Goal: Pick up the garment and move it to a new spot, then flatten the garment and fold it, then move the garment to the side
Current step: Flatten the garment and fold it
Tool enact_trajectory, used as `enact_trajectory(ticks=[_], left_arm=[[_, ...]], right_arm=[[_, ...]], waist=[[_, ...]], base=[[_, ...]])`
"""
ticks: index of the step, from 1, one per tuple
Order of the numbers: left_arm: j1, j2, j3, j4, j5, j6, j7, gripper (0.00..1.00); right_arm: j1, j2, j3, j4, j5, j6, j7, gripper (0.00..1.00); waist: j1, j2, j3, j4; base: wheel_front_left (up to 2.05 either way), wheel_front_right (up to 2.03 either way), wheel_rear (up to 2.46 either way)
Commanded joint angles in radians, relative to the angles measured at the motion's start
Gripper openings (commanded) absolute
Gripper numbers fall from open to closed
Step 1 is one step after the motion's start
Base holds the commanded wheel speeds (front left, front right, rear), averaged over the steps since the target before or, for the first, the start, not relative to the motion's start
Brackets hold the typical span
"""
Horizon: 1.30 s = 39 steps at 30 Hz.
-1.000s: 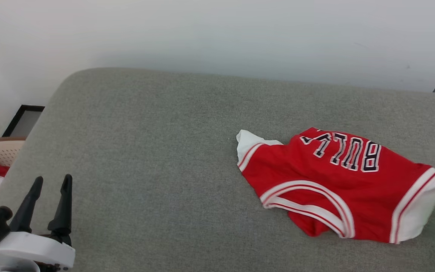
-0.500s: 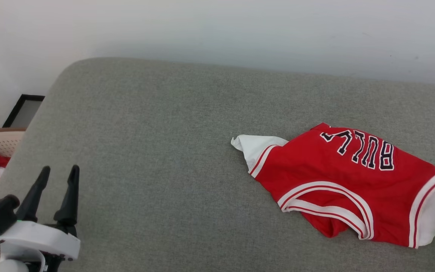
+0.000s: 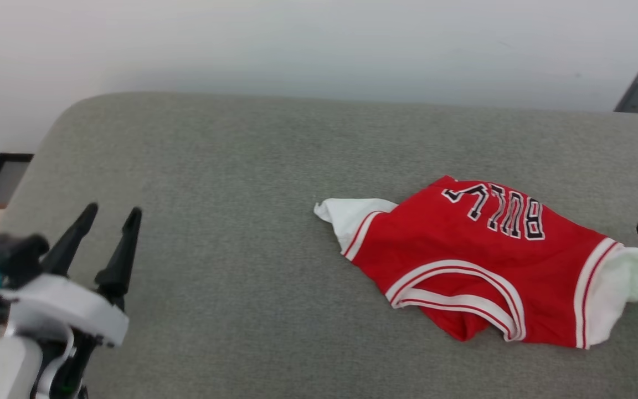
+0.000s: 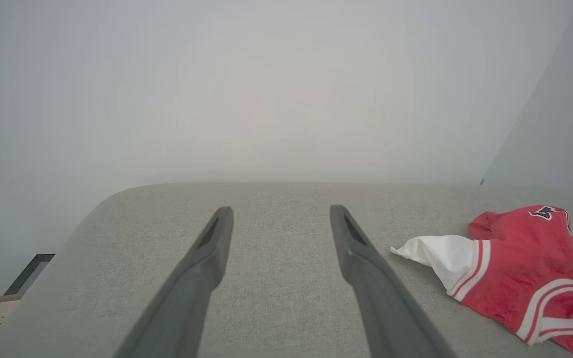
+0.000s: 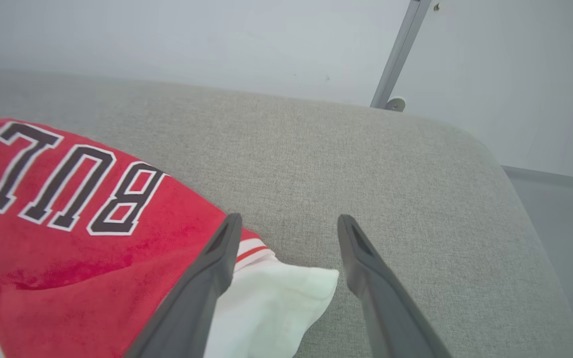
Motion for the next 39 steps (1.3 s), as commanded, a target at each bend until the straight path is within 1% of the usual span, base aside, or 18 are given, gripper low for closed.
enact_trajectory(ticks=[1,6,11,15,19,22,24,27,28,30,39], left_arm=[[-0.033,0.005,-0.011,-0.010,0.003,-0.009,0.026,1.00],[-0.125,0.024,-0.058,-0.016,0.013,-0.026,0.129,1.00],[-0.215,0.034,-0.091,-0.006,-0.008,-0.040,0.243,1.00],[-0.276,0.040,-0.114,-0.003,-0.029,-0.044,0.332,1.00],[-0.341,0.035,-0.152,0.021,-0.056,-0.056,0.438,1.00],[-0.387,0.028,-0.181,0.056,-0.079,-0.064,0.524,1.00],[-0.411,0.010,-0.202,0.087,-0.099,-0.056,0.584,1.00],[-0.442,-0.002,-0.224,0.134,-0.122,-0.034,0.678,1.00],[-0.454,-0.005,-0.233,0.144,-0.123,-0.033,0.704,1.00],[-0.476,-0.004,-0.242,0.160,-0.125,-0.033,0.737,1.00],[-0.530,-0.054,-0.270,0.258,-0.148,0.010,0.833,1.00]], right_arm=[[0.006,0.011,-0.007,-0.023,-0.011,-0.001,-0.037,1.00],[0.031,0.069,-0.039,-0.116,-0.049,-0.001,-0.159,1.00],[0.069,0.155,-0.085,-0.228,-0.126,-0.001,-0.269,1.00],[0.103,0.230,-0.123,-0.303,-0.183,-0.001,-0.326,1.00],[0.133,0.291,-0.152,-0.354,-0.218,-0.001,-0.349,1.00],[0.147,0.323,-0.154,-0.381,-0.240,-0.001,-0.356,1.00],[0.154,0.340,-0.157,-0.392,-0.250,-0.001,-0.359,1.00],[0.162,0.364,-0.156,-0.402,-0.260,-0.001,-0.362,1.00],[0.163,0.368,-0.157,-0.404,-0.262,-0.001,-0.364,1.00],[0.161,0.378,-0.159,-0.406,-0.264,-0.001,-0.364,1.00],[0.149,0.403,-0.156,-0.407,-0.275,-0.001,-0.374,1.00]], waist=[[0.0000,-0.0001,0.007,-0.030],[0.0000,-0.0001,0.022,-0.085],[0.0000,-0.0001,0.042,-0.146],[0.0000,-0.0001,0.066,-0.193],[0.0000,-0.0001,0.095,-0.229],[0.0000,-0.0001,0.117,-0.254],[0.0000,-0.0001,0.129,-0.268],[0.0000,-0.0001,0.145,-0.288],[0.0000,-0.0001,0.151,-0.294],[0.0000,-0.0001,0.162,-0.305],[0.0000,-0.0001,0.207,-0.335]], base=[[0.00,0.00,0.00],[0.00,0.00,0.00],[0.00,0.00,0.00],[0.00,0.00,0.00],[0.00,0.00,0.00],[0.00,0.00,0.00],[0.00,0.00,0.00],[0.00,0.00,0.00],[0.00,0.00,0.00],[0.00,0.00,0.00],[0.00,0.00,0.00]])
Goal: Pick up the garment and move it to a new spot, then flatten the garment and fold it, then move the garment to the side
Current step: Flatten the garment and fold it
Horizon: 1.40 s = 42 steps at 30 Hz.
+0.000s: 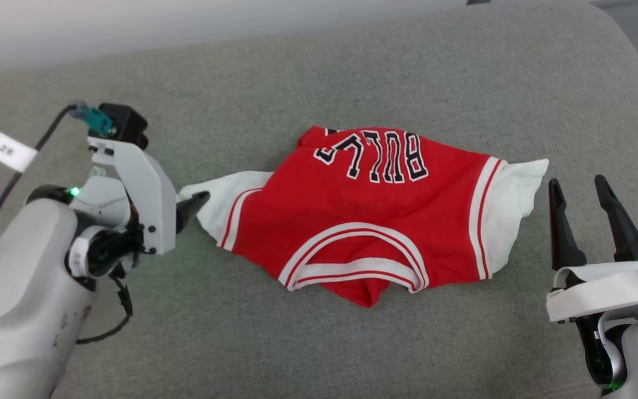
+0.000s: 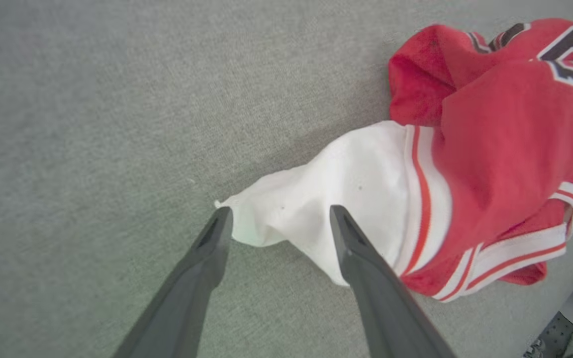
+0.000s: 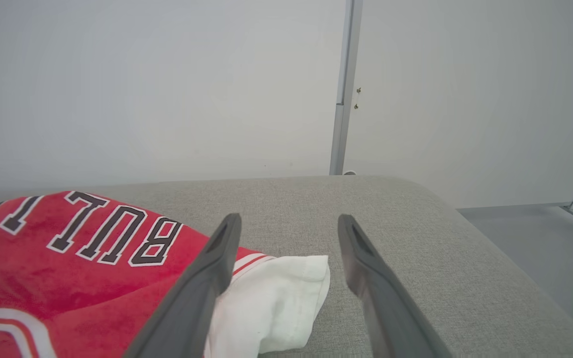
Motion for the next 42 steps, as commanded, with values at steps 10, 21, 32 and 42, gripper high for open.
enact_trajectory(ticks=[10,21,32,42], left_arm=[[-0.028,-0.017,-0.045,0.077,0.029,0.015,0.029,1.00],[-0.043,-0.016,-0.035,0.101,0.014,-0.010,0.008,0.00],[0.005,0.061,-0.004,0.031,0.023,0.035,-0.017,0.00],[0.211,0.177,0.074,-0.140,-0.030,0.140,-0.024,0.00]], right_arm=[[-0.022,0.008,0.007,0.017,-0.006,-0.001,-0.014,1.00],[-0.025,0.003,-0.017,0.024,-0.019,-0.001,-0.020,1.00],[-0.005,-0.005,-0.044,0.016,-0.039,-0.001,-0.008,1.00],[0.015,-0.014,-0.059,-0.002,-0.045,-0.001,0.018,1.00]], waist=[[0.0000,0.0000,0.044,-0.023],[0.0000,0.0000,0.047,0.003],[0.0000,0.0000,0.008,0.081],[0.0000,0.0000,-0.030,0.141]], base=[[0.00,0.00,0.00],[0.00,0.00,0.00],[0.00,0.00,0.00],[0.00,0.00,0.00]])
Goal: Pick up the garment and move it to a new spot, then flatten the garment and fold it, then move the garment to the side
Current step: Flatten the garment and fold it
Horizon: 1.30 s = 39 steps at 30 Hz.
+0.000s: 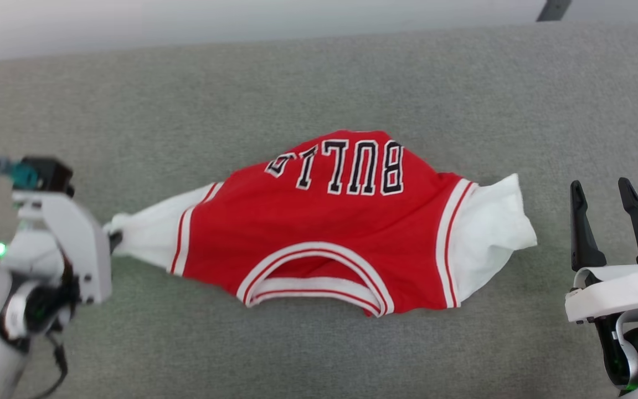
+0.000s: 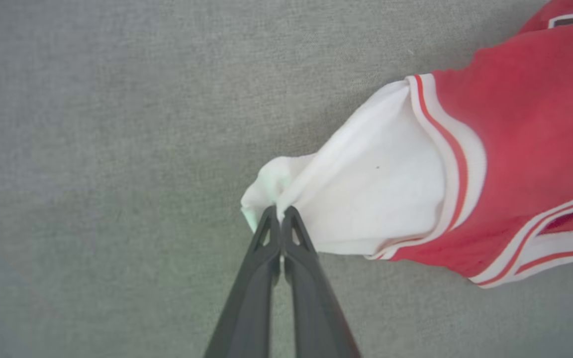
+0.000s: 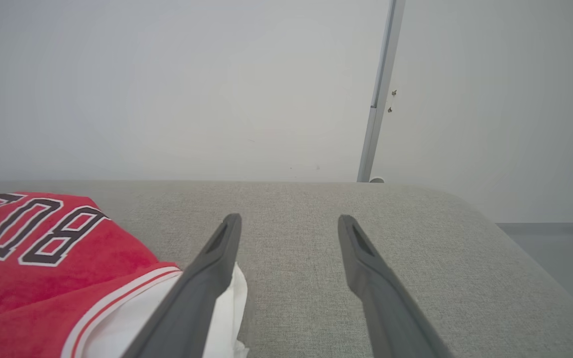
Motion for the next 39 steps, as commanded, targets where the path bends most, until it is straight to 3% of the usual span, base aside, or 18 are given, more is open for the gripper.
enact_trajectory(ticks=[1,8,14,15,17,18,19,28,39], left_arm=[[0.050,0.016,0.015,-0.026,-0.015,0.021,-0.006,0.00],[0.243,0.059,0.047,-0.133,-0.057,0.088,-0.019,0.00],[0.295,0.058,0.060,-0.147,-0.058,0.086,-0.067,0.00],[0.292,0.057,0.060,-0.143,-0.055,0.082,-0.075,0.10],[0.284,0.059,0.059,-0.137,-0.055,0.075,-0.077,0.54],[0.276,0.063,0.060,-0.137,-0.051,0.071,-0.078,0.97],[0.269,0.066,0.063,-0.138,-0.053,0.072,-0.074,1.00],[0.180,0.111,0.075,-0.184,-0.033,0.078,-0.031,1.00],[0.118,0.104,0.009,-0.097,-0.021,0.043,0.061,1.00]], right_arm=[[0.011,-0.001,-0.003,-0.007,-0.001,-0.001,0.005,1.00],[0.026,0.002,-0.008,-0.016,-0.002,-0.001,0.017,1.00],[0.029,0.001,-0.007,-0.018,0.003,-0.001,0.022,1.00],[0.030,0.001,-0.005,-0.017,0.004,-0.001,0.022,1.00],[0.032,0.005,0.000,-0.015,0.003,-0.001,0.024,1.00],[0.033,0.005,0.002,-0.015,0.001,-0.001,0.025,1.00],[0.035,0.005,0.003,-0.015,0.002,-0.001,0.026,1.00],[0.047,-0.010,0.016,-0.019,0.010,-0.001,0.027,1.00],[0.051,-0.013,0.027,-0.030,0.020,-0.001,0.019,1.00]], waist=[[0.0000,0.0000,-0.016,0.017],[0.0000,0.0000,-0.024,0.029],[0.0000,0.0000,-0.032,0.036],[0.0000,0.0000,-0.034,0.036],[0.0000,0.0000,-0.041,0.035],[0.0000,0.0000,-0.043,0.035],[0.0000,0.0000,-0.046,0.035],[0.0000,0.0000,-0.065,0.024],[0.0000,0.0000,-0.075,0.000]], base=[[0.00,0.00,0.00],[0.00,0.00,0.00],[0.00,0.00,0.00],[0.00,0.00,0.00],[0.00,0.00,0.00],[0.00,0.00,0.00],[0.00,0.00,0.00],[0.00,0.00,0.00],[0.00,0.00,0.00]])
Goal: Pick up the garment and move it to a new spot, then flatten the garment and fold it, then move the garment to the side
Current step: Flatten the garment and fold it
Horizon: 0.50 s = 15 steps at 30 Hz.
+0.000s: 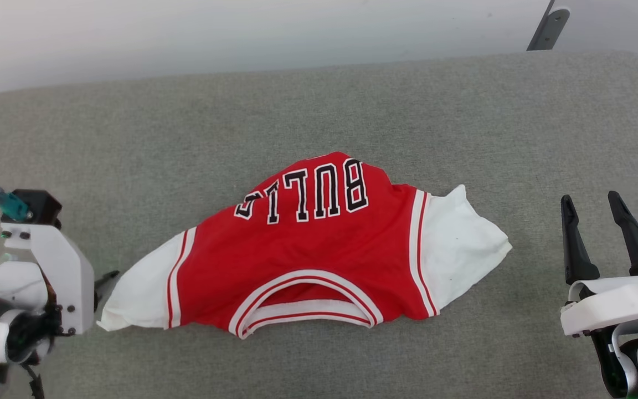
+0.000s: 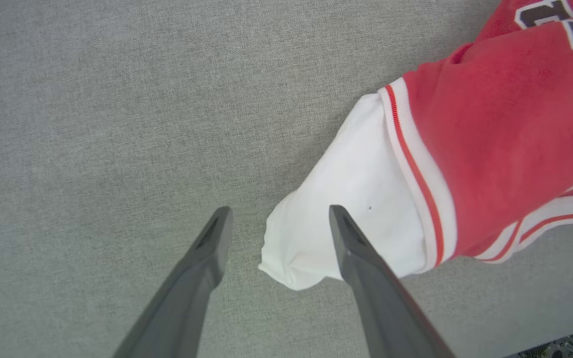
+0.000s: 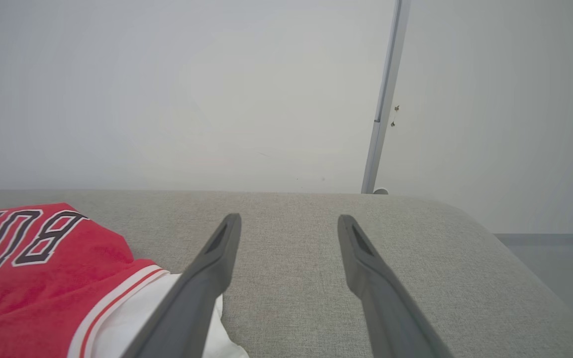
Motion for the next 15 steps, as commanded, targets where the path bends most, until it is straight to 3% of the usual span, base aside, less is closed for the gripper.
enact_trajectory(ticks=[1,8,15], left_arm=[[-0.021,-0.002,-0.010,0.023,0.018,-0.011,-0.003,1.00],[-0.046,-0.061,-0.015,0.119,-0.035,-0.041,0.009,1.00],[-0.058,-0.062,-0.049,0.158,-0.008,-0.042,0.032,1.00]], right_arm=[[0.007,-0.005,0.001,-0.003,0.012,-0.001,-0.006,1.00],[0.014,0.001,-0.004,-0.010,0.008,-0.001,-0.005,1.00],[0.012,-0.001,-0.007,-0.010,0.012,-0.001,-0.007,1.00]], waist=[[0.0000,0.0000,0.002,-0.005],[0.0000,0.0000,0.005,-0.020],[0.0000,0.0000,0.015,-0.027]], base=[[0.00,0.00,0.00],[0.00,0.00,0.00],[0.00,0.00,0.00]])
